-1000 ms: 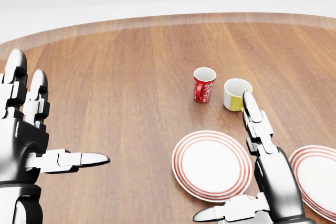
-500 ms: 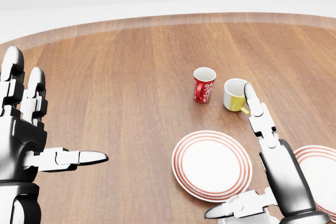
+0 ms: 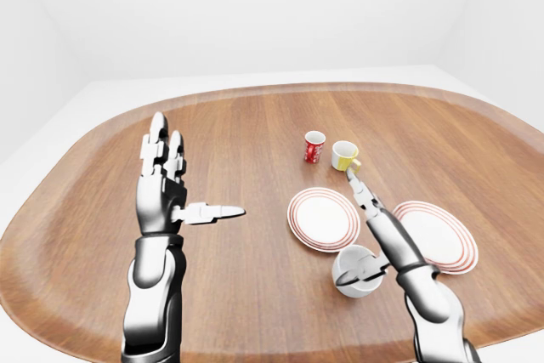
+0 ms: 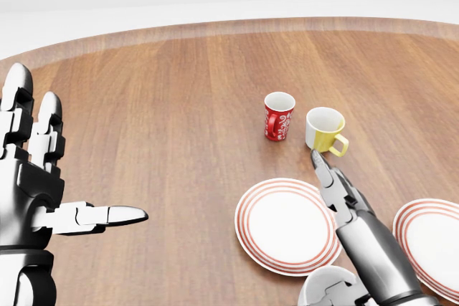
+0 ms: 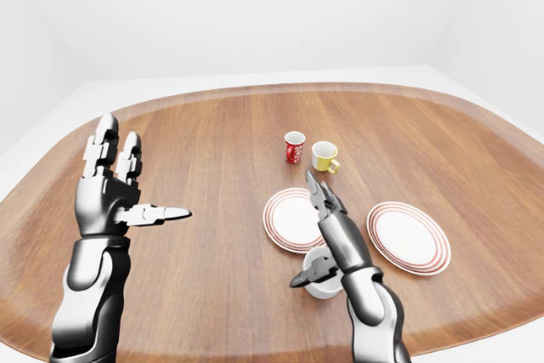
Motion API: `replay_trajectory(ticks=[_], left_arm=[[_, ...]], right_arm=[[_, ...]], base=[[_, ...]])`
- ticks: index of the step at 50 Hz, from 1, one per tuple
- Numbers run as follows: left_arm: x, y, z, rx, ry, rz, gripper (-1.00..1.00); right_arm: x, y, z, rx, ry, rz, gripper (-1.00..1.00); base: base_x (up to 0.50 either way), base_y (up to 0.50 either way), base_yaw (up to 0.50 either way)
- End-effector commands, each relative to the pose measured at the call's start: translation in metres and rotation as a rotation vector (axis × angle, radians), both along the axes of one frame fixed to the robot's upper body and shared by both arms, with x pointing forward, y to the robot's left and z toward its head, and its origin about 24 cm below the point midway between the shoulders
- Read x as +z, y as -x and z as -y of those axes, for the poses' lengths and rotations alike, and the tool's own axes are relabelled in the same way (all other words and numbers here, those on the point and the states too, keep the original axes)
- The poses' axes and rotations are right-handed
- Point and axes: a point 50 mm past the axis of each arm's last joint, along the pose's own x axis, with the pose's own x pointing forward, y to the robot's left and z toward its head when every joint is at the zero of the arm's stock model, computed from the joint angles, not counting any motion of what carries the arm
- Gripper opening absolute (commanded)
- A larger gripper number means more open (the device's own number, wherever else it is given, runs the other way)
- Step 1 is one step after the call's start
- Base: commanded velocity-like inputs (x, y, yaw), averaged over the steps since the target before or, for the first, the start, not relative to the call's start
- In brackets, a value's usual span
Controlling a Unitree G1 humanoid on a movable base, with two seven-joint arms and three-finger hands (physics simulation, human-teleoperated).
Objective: Put the white mug on the left plate.
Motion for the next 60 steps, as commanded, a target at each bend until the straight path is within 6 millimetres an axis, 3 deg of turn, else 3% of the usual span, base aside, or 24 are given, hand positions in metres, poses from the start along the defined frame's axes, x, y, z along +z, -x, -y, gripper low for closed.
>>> replay_trajectory(ticks=[1, 39, 60], left_arm=[[-0.001, 0.0, 0.0, 0.0, 0.0, -0.003, 1.0], [0.001, 0.001, 0.0, -0.002, 0.001, 0.005, 1.0], [0.001, 0.002, 0.001, -0.003, 0.0, 0.003, 1.0]], right_arm=[[-0.011, 0.004, 0.0, 0.014, 0.091, -0.085, 1.0], [-0.03, 0.003, 0.022, -0.13, 0.294, -0.165, 1.0], [-0.036, 0.001, 0.018, -0.136, 0.418, -0.117, 1.0]], base=[[0.0, 0.0, 0.0], [0.0, 0.0, 0.0], [0.0, 0.0, 0.0]])
